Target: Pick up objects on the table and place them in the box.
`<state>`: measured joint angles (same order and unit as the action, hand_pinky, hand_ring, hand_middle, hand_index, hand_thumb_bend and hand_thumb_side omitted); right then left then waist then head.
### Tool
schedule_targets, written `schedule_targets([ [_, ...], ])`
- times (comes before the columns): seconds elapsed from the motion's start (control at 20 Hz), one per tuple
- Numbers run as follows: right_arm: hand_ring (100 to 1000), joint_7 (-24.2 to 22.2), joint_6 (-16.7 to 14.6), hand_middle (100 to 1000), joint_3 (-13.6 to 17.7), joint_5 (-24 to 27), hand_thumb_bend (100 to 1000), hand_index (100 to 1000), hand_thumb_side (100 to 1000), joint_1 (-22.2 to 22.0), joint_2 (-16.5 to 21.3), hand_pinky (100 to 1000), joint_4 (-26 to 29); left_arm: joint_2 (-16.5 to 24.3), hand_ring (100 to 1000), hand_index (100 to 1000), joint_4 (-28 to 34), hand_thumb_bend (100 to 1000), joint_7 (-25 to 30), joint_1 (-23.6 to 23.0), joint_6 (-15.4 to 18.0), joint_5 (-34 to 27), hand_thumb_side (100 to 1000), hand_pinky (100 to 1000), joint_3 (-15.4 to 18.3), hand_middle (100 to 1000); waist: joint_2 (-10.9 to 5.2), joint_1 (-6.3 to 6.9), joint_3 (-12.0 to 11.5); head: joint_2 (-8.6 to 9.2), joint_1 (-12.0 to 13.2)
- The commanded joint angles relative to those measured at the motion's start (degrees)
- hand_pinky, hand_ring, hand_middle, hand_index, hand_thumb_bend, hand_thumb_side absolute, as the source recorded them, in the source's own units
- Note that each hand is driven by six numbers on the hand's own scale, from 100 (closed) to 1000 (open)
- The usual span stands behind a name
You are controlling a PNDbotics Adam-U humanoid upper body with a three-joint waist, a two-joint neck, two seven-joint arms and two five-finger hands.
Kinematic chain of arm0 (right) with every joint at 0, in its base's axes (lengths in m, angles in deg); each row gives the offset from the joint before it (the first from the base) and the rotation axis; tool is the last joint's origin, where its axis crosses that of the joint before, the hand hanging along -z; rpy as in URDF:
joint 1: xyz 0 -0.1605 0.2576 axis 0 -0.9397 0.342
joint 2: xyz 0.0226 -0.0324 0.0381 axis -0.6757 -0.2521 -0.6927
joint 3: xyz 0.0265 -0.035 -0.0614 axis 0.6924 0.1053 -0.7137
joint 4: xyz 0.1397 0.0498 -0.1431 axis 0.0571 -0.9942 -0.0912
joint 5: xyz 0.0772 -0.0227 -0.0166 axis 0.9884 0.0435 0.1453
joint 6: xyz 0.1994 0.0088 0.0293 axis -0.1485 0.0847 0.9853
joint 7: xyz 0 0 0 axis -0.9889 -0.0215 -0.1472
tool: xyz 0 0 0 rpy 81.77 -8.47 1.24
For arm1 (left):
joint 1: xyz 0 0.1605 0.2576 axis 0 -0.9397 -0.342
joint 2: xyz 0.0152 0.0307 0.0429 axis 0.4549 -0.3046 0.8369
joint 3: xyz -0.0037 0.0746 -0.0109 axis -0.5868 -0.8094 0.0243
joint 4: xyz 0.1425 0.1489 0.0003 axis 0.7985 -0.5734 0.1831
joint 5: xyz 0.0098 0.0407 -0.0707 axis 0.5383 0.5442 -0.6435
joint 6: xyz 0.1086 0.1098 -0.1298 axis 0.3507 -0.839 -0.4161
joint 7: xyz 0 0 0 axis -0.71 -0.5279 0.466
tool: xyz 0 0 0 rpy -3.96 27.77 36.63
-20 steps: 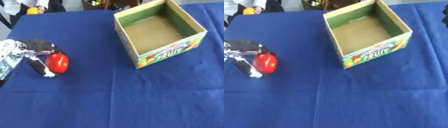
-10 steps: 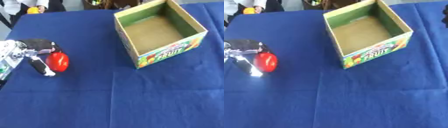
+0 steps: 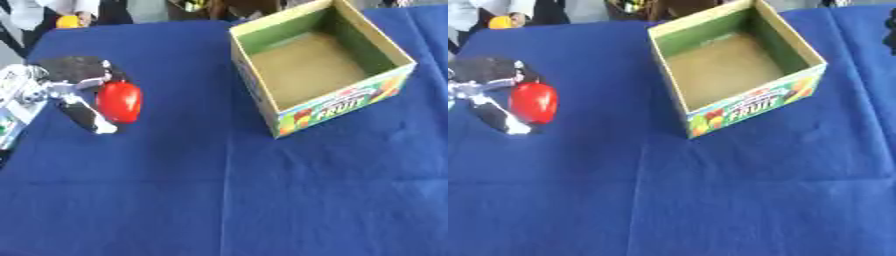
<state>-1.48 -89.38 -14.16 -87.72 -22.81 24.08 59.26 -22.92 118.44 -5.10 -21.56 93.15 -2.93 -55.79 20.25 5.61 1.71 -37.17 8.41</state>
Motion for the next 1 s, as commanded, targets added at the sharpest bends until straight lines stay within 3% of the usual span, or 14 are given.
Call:
schedule_targets([
  [0.05,747,0.3,-0.3,498,0.5,0.6,248,712,667,0.8,1.7,700,1.2,1.6,417,669,2.5,100,-0.7,2.1,-1.4,-0.4,410,100,1.9,471,-1.74,-0.05,-0.1,-0.54,-0.4],
  [0.55,744,1.0,-2.0,506,-0.2,1.4,231,712,661,2.8,4.0,700,1.2,-3.1,403,657,3.8,100,-1.2,9.6,-3.6,0.6,399,100,2.2,453,-2.81,0.80,0.5,-0.69,-0.5],
  [1.0,742,0.6,-2.7,507,-1.2,2.1,218,711,656,4.8,4.0,700,1.2,-13.9,367,634,-1.9,100,-2.8,19.0,-4.7,3.0,416,100,2.2,412,-2.50,2.19,2.8,-0.02,0.8],
])
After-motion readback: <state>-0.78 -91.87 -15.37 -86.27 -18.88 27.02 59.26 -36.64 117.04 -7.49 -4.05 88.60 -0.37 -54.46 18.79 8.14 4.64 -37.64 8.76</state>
